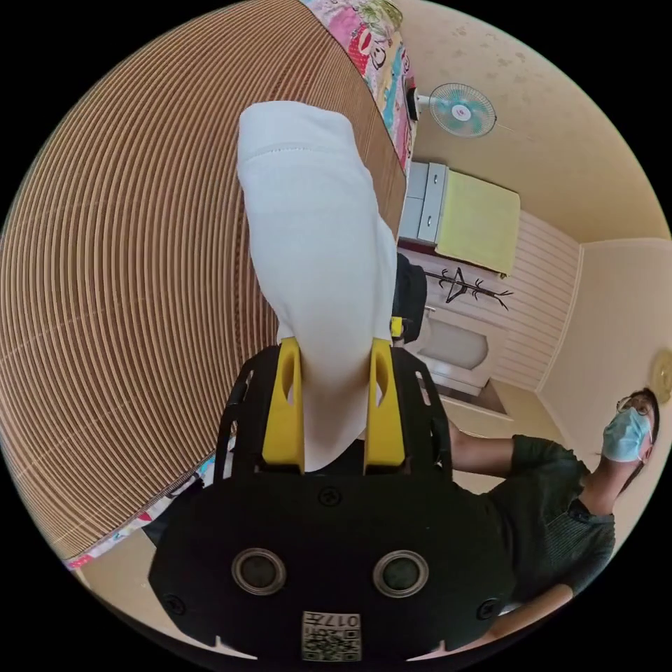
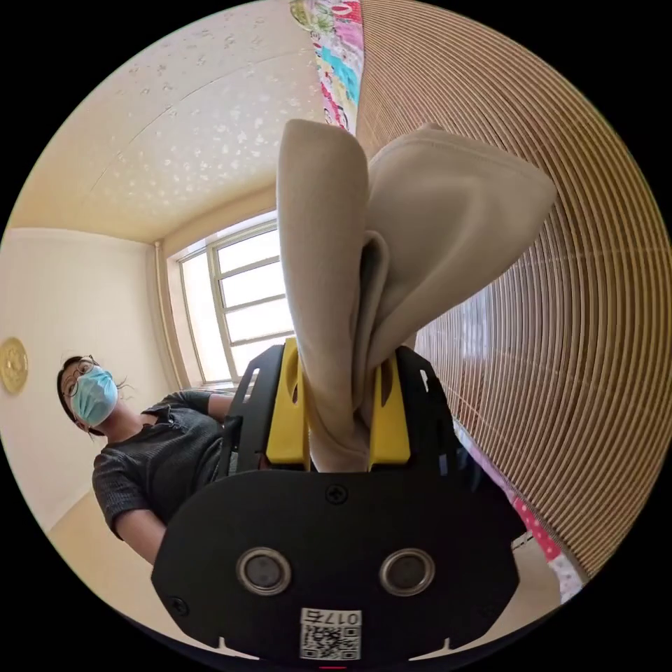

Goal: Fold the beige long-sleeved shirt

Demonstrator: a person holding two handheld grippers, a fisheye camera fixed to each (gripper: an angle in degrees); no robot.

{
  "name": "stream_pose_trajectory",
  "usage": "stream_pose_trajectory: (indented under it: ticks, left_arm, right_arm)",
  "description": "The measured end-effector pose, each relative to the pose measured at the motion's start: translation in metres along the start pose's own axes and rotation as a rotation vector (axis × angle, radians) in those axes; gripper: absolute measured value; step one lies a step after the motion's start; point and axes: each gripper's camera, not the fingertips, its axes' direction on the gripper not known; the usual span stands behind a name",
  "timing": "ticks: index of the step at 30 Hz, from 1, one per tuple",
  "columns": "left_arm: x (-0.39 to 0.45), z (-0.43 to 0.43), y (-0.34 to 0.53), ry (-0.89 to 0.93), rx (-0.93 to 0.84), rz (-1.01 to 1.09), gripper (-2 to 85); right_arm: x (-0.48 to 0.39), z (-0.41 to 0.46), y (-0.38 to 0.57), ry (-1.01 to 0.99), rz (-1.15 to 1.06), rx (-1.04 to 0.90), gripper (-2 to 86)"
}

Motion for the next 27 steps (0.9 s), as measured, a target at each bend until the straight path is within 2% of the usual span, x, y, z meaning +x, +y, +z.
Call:
stream_pose_trajectory:
  ticks: [5,8,10,13,15,16,17,20,24,26,27]
  left_arm:
    - [0.105,0.066,-0.013,0.043,-0.038,0.127,13.5]
    - [0.190,0.129,-0.043,0.067,-0.055,0.271,13.6]
    - [0.257,0.189,-0.078,0.097,-0.101,0.338,14.0]
    - [0.324,0.272,-0.128,-0.006,-0.240,0.447,15.2]
    - [0.340,0.325,-0.153,-0.108,-0.405,0.483,15.4]
    - [0.341,0.353,-0.162,-0.158,-0.525,0.528,15.0]
    - [0.338,0.362,-0.164,-0.186,-0.570,0.539,14.2]
    - [0.294,0.354,-0.170,-0.304,-0.597,0.464,12.4]
    - [0.162,0.243,-0.160,-0.242,-0.469,0.112,10.2]
    - [0.101,0.163,-0.137,-0.292,-0.351,-0.070,8.9]
    - [0.064,0.103,-0.111,-0.376,-0.263,-0.207,8.0]
  right_arm:
    - [-0.080,-0.075,0.072,0.111,-0.132,0.062,13.5]
    - [-0.136,-0.137,0.110,0.241,-0.229,0.072,13.7]
    - [-0.156,-0.177,0.122,0.314,-0.203,0.077,13.9]
    - [-0.161,-0.231,0.125,0.611,-0.037,0.071,14.3]
    - [-0.131,-0.271,0.136,0.801,0.267,0.201,14.0]
    - [-0.123,-0.278,0.142,0.831,0.338,0.248,13.8]
    - [-0.109,-0.280,0.157,0.891,0.436,0.334,12.8]
    - [-0.078,-0.235,0.194,1.053,0.451,0.505,9.4]
    - [-0.013,-0.100,0.243,1.072,0.302,0.652,3.2]
    - [0.026,-0.036,0.253,1.095,0.296,0.675,1.9]
    - [0.055,0.003,0.253,1.074,0.299,0.658,1.4]
